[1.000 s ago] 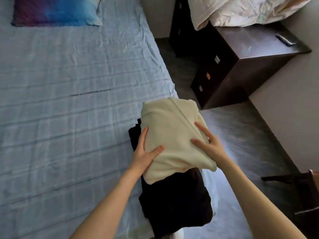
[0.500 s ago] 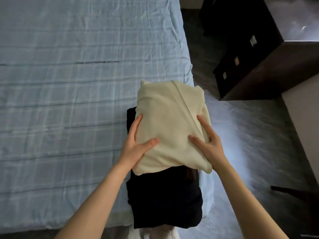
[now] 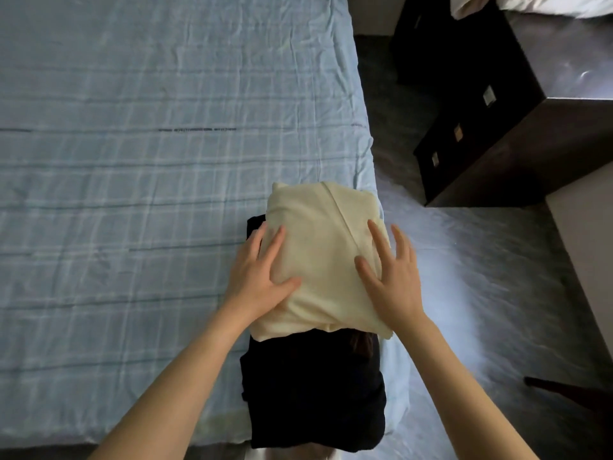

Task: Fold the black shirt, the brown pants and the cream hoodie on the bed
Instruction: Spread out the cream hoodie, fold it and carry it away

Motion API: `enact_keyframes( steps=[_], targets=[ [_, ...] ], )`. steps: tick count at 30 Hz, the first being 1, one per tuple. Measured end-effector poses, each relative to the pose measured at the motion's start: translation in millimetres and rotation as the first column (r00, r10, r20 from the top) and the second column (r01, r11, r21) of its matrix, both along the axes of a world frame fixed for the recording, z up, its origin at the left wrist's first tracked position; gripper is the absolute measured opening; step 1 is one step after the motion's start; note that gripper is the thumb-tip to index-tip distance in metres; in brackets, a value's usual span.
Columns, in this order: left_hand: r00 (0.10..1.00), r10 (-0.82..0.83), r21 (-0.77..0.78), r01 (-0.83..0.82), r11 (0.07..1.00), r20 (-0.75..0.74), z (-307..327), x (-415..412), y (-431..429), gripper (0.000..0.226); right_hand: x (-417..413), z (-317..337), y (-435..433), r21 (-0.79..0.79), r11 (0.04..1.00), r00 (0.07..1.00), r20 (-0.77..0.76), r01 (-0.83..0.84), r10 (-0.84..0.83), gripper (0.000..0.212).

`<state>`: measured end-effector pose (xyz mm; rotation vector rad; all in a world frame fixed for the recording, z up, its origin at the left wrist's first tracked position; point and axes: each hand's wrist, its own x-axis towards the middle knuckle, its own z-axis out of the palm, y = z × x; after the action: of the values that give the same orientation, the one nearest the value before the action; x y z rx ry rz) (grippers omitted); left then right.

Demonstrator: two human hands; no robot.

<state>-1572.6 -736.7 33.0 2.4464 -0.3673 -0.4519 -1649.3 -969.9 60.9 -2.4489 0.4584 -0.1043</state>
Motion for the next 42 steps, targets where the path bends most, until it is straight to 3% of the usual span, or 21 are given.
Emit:
enact_keyframes(
  steps=[2,4,7,16,21,29,33,37,42],
  targets=[
    [0.967,-0.162,0.128,0.139,0.982,0.196,10,6,-15,0.079,18,5,17,-0.171,0.980,0.989,0.086,-0.104,0.120,0.059],
    [0.936,-0.225,0.203,0.173,0.964,0.270,8,9,-32,0.070,31,-4,28,-0.252,0.947,0.978,0.015,-0.198,0.208,0.056],
    [0.928,-0.244,0.292,0.160,0.943,0.281,-17,5,-47,0.065,32,-34,26,-0.231,0.948,0.975,-0.064,-0.220,0.211,0.054],
    [0.883,-0.284,0.342,0.153,0.927,0.375,-94,-5,-48,0.064,27,-119,26,-0.251,0.952,0.976,0.082,-0.176,0.202,0.055],
    [0.891,-0.293,0.367,0.158,0.917,0.347,-103,5,-49,0.064,34,-124,25,-0.210,0.958,0.977,0.040,-0.197,0.210,0.055],
    [0.925,-0.322,0.378,0.230,0.897,0.200,-46,8,-45,0.067,31,-59,27,-0.215,0.950,0.972,-0.117,-0.226,0.205,0.062],
    [0.925,-0.267,0.309,0.179,0.934,0.270,-40,-6,-36,0.066,25,-54,30,-0.197,0.952,0.972,-0.089,-0.233,0.219,0.060],
    [0.922,-0.258,0.335,0.155,0.929,0.289,-53,-7,-37,0.065,26,-70,28,-0.198,0.954,0.974,-0.057,-0.226,0.219,0.058],
    [0.939,-0.279,0.365,0.192,0.911,0.202,-46,-3,-42,0.067,30,-70,24,-0.187,0.951,0.968,-0.104,-0.245,0.229,0.059]
  ],
)
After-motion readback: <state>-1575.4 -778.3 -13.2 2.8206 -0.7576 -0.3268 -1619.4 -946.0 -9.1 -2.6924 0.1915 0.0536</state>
